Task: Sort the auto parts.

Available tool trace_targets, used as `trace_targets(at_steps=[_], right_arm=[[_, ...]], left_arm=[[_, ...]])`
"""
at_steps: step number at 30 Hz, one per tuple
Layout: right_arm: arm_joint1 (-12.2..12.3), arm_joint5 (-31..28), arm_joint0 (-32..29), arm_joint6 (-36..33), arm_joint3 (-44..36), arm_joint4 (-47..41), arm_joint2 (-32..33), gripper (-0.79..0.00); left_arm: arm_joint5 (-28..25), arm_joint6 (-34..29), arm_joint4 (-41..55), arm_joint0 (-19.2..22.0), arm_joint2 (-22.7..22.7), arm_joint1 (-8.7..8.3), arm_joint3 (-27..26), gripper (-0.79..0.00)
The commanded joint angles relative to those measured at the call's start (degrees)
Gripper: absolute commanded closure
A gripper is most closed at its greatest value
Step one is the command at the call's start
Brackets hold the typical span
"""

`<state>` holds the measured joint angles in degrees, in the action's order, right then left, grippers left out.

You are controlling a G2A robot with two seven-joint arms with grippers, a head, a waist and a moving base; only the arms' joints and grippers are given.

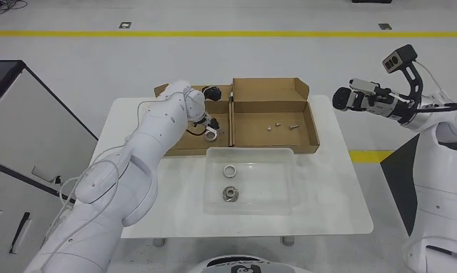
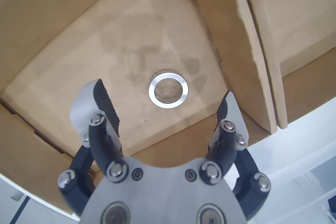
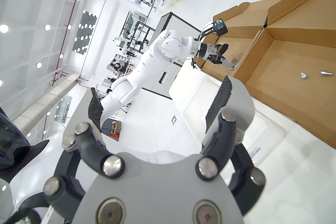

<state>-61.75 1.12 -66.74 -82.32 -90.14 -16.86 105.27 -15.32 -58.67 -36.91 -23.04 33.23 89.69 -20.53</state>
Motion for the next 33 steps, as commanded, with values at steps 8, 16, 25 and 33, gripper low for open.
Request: trace_targets(at_steps=[8,16,25,33], right_arm=[[0.0,0.0,0.0,0.0,0.0,0.0,0.0,-0.785],[0.0,0.0,0.0,0.0,0.0,0.0,0.0,-0.785],[0.0,0.0,0.0,0.0,0.0,0.0,0.0,-0.785],[0.0,0.0,0.0,0.0,0.0,0.0,0.0,-0.785]], left_arm=[[-4.7,-1.3,-0.8,0.4,3.8,-4.24,-8.3,-0.785],[-5.4,-12.9,-5.3,-12.7,13.7,-13.13,-42.5,-0.785],[-5.1,-25.2,-5.7,-36.5,26.2,-21.02,-82.3,-0.785],[-4.9,-25.4,-4.0,-38.2,25.6,-22.90,-85.4,-0.785]])
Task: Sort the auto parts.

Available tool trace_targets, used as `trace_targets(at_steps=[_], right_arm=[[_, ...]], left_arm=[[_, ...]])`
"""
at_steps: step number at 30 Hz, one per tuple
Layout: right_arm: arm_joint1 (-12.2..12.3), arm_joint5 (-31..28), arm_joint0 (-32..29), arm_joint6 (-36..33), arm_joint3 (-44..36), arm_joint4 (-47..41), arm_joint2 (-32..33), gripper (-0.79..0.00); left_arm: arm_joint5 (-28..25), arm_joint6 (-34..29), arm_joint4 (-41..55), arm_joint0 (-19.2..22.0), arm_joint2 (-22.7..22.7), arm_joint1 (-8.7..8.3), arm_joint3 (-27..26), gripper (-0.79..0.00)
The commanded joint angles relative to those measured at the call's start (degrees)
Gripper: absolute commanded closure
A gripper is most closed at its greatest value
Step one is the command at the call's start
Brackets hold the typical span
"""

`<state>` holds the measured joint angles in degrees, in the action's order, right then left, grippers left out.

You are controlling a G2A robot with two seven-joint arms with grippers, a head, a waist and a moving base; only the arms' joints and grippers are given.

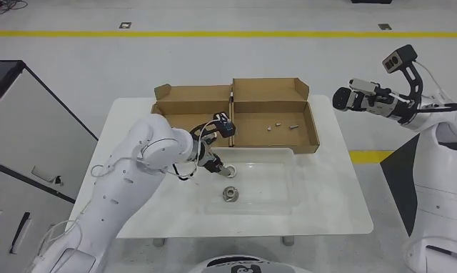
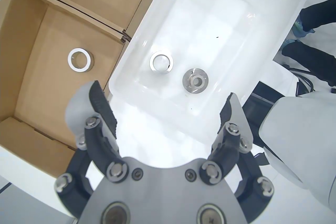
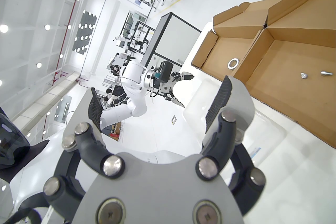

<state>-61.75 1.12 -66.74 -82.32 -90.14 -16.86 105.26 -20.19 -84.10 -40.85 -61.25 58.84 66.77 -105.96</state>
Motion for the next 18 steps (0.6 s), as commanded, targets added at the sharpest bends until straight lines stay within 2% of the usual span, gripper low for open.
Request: trace_targets(at_steps=[1,8,11,15,18], right_arm=[[0.0,0.0,0.0,0.0,0.0,0.0,0.0,-0.785],[0.0,0.0,0.0,0.0,0.0,0.0,0.0,-0.785],[0.0,0.0,0.0,0.0,0.0,0.0,0.0,-0.785],[0.0,0.0,0.0,0.0,0.0,0.0,0.0,-0.785],[0.0,0.0,0.0,0.0,0.0,0.0,0.0,-0.785]], left_arm=[[0.0,0.0,0.0,0.0,0.0,0.02,0.0,-0.785],[0.0,0.0,0.0,0.0,0.0,0.02,0.0,-0.785],[-1.2,1.2,1.1,0.6,-3.3,-0.17,-1.6,-0.785],[3.9,-3.9,7.8,8.4,-12.0,-0.69,0.0,-0.785],[3.9,-3.9,11.5,16.5,-20.5,-0.91,3.3,-0.785]])
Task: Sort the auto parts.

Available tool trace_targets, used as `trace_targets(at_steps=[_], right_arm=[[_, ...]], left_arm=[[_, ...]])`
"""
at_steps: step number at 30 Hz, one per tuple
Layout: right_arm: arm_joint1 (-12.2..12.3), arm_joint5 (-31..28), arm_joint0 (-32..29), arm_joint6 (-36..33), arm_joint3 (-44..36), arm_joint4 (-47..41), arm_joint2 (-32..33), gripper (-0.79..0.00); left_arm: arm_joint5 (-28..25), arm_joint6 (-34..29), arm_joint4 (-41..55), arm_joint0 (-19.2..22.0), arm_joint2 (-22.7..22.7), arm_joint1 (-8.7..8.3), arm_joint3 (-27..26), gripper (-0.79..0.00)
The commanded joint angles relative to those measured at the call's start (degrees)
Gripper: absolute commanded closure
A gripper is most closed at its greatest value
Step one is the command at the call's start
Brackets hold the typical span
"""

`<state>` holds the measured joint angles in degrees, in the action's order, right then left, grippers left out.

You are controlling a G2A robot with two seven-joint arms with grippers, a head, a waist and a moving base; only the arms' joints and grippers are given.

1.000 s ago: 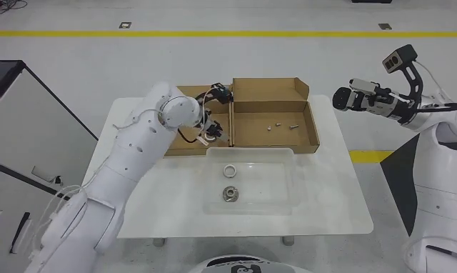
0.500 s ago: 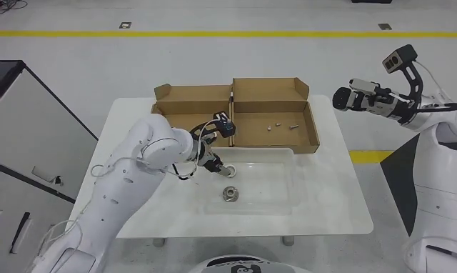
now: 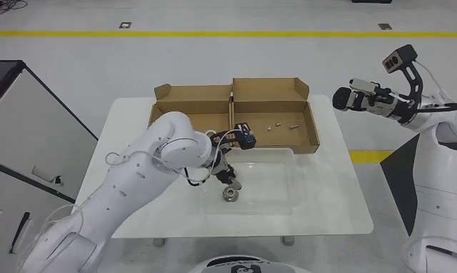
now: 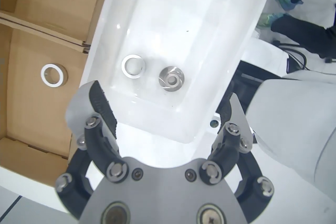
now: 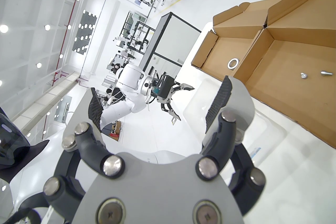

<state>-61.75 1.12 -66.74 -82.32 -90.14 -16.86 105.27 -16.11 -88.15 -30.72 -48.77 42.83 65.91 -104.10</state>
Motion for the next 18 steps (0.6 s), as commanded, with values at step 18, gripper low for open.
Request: trace_targets(at_steps=[18], right_arm=[[0.0,0.0,0.0,0.0,0.0,0.0,0.0,-0.785]], left_arm=[[0.3,0.1,11.9,26.1,-31.2,3.09,15.1,-0.785]])
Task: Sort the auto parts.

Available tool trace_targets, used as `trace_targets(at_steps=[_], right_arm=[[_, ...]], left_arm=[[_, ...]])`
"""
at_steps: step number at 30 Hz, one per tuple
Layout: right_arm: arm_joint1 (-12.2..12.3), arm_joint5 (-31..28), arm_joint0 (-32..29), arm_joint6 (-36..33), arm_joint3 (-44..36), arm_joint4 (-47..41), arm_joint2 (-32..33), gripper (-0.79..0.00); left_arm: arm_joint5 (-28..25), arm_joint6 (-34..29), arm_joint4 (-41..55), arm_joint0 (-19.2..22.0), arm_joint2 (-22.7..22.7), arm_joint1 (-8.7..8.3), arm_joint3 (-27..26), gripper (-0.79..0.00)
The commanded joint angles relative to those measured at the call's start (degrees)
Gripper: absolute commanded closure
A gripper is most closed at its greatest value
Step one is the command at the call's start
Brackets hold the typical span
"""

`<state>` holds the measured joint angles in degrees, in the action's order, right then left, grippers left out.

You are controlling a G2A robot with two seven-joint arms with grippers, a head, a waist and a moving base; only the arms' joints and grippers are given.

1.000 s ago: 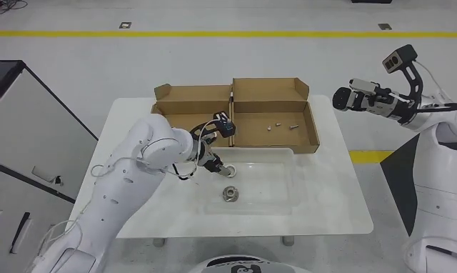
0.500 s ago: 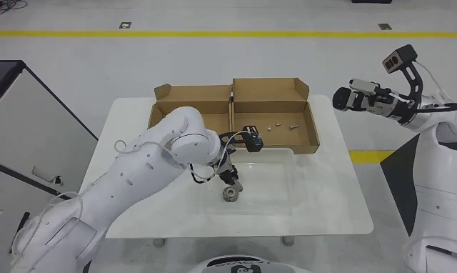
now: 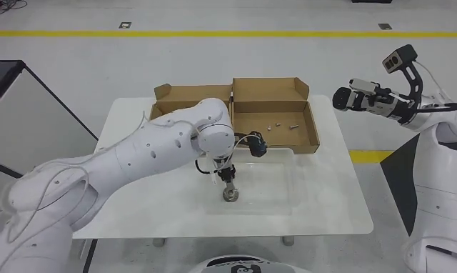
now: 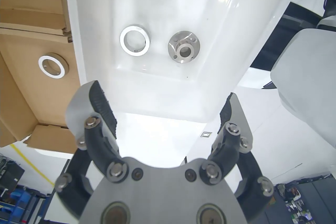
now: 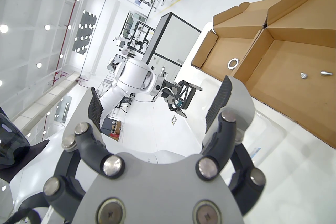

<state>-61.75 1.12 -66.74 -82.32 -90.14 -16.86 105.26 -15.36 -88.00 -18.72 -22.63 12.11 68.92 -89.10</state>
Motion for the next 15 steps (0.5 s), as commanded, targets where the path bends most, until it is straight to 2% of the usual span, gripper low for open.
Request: trace_targets(at_steps=[1,3,6,8,12,15], right_arm=[[0.0,0.0,0.0,0.0,0.0,0.0,0.0,-0.785],[0.0,0.0,0.0,0.0,0.0,0.0,0.0,-0.785],[0.0,0.0,0.0,0.0,0.0,0.0,0.0,-0.785],[0.0,0.0,0.0,0.0,0.0,0.0,0.0,-0.785],[0.0,0.0,0.0,0.0,0.0,0.0,0.0,-0.785],[0.0,0.0,0.0,0.0,0.0,0.0,0.0,-0.785]], left_arm=[[-0.7,0.0,-0.3,-0.1,-0.9,0.17,0.1,-0.785],[-1.0,0.0,-0.8,-0.5,-1.4,0.34,0.4,-0.770],[-1.9,1.0,-1.6,-1.0,-1.9,0.56,0.9,-0.699],[-2.6,1.7,-2.4,-1.3,-2.2,0.68,1.3,-0.693],[-3.3,2.4,-2.8,-2.3,-2.4,1.02,2.0,-0.582],[-3.4,2.5,-3.7,-3.1,-2.4,1.36,1.7,-0.579]])
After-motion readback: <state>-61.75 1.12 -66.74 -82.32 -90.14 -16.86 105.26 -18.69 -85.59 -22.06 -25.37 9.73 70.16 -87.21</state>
